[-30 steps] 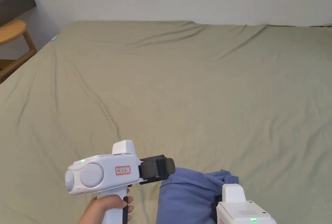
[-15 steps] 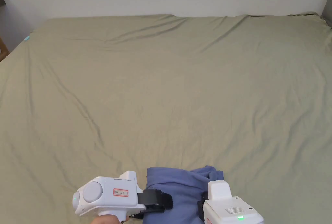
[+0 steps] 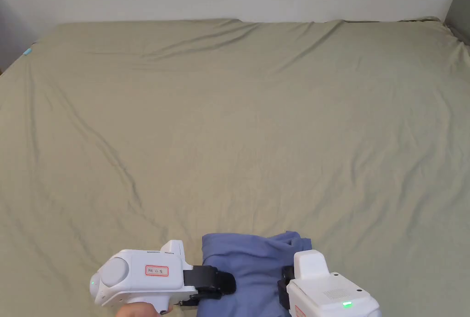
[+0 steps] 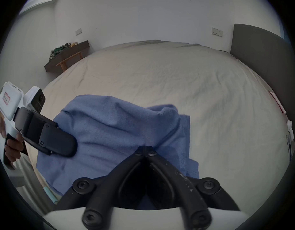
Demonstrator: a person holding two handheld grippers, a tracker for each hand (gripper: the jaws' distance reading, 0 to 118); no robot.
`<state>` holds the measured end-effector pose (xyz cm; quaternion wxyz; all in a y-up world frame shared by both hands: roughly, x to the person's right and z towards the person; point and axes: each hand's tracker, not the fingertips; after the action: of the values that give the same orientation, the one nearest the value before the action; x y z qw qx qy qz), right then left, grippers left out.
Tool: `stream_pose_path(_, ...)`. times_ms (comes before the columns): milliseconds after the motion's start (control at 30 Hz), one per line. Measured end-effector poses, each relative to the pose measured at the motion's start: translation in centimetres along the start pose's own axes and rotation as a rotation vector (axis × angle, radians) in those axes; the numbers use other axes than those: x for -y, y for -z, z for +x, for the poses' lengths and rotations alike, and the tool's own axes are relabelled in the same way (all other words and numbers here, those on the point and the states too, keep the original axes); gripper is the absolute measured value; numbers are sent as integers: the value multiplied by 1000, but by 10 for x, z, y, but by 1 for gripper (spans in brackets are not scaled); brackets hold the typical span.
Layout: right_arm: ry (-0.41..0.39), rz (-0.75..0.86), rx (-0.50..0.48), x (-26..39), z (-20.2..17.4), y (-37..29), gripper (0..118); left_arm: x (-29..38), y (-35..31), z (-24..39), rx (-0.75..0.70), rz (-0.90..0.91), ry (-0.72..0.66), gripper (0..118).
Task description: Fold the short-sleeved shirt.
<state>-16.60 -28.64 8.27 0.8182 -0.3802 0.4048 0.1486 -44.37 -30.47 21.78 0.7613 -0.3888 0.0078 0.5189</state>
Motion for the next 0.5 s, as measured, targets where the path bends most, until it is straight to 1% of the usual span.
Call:
stream_pose_path(100, -20, 66, -8, -16, -5, -19, 1, -18, -22, 1, 6, 7, 37, 23)
stream_pose_path(200, -33, 133, -6, -40, -12, -36, 1, -46, -61, -5, -79, 14, 129, 23)
stream_pose_path(233, -40, 153, -7, -47, -14, -40, 1, -55, -74, -9, -107, 18, 137, 23)
stream_pose_path(367, -56, 213, 0, -74, -26, -48, 1, -94, -144, -40, -245, 69, 176, 23)
stream_pose_path(467, -81, 233, 1, -90, -39, -46, 1, -112, -199, -67, -407, 123, 170, 23)
stream_pose_path(500, -91, 237, 1, -93, -44, -44, 1, -118, -215, -79, -449, 136, 146, 23)
